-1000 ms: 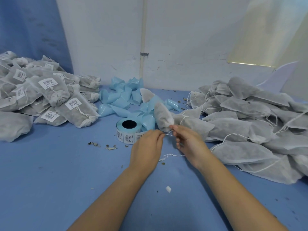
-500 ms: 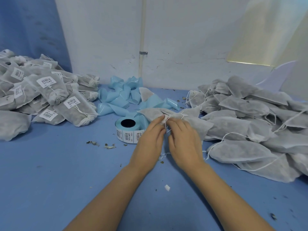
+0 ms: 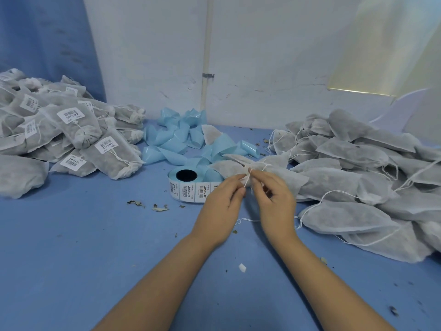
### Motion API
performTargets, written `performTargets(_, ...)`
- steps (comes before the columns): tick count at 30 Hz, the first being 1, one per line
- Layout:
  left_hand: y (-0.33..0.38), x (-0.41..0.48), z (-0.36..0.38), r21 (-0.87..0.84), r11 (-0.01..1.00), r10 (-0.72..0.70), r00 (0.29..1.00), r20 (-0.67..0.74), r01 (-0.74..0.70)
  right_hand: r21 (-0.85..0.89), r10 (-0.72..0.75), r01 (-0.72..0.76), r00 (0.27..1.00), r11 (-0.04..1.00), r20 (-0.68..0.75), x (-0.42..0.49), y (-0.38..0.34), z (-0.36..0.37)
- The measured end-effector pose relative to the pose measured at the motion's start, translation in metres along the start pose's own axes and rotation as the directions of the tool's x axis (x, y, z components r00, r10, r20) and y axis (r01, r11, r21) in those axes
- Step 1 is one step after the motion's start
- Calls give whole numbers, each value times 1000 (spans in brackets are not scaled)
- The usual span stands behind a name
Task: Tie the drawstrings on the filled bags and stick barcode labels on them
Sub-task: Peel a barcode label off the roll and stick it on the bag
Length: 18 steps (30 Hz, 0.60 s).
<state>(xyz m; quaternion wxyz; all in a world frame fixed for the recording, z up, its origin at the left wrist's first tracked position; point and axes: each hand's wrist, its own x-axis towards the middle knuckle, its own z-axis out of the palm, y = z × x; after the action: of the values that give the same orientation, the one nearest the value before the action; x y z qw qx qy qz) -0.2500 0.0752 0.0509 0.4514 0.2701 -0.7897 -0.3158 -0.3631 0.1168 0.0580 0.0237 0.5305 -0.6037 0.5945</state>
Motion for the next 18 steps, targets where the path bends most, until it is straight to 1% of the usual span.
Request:
performTargets(2,-2,-1,1,77,997,-19,999,34,16,134,118,-111,992,985,-48,2,-2,2)
performTargets(4,-3,-2,2,135,990,-50,996,71,40,257,232,-210,971,943,-60,3,-2,2)
performTargets(7,-2,-2,2,162,985,-64,995,82,50,324,310,-278,950,904,-49,3,1,0)
performTargets(10,-2,-2,1,98,992,-86,995,54,81,362,344,-311,939,879,-29,4,2,0)
performTargets(13,-4,0,1,-23,986,-163,987,-11,163,399,369,-348,929,848,25,4,2,1)
performTargets(16,-5,1,-2,-151,970,-209,972,-111,191,344,302,-326,946,881,121,2,1,1)
performTargets(18,-6,1,-3,-181,962,-230,962,-146,202,256,226,-264,960,930,166,0,-1,2)
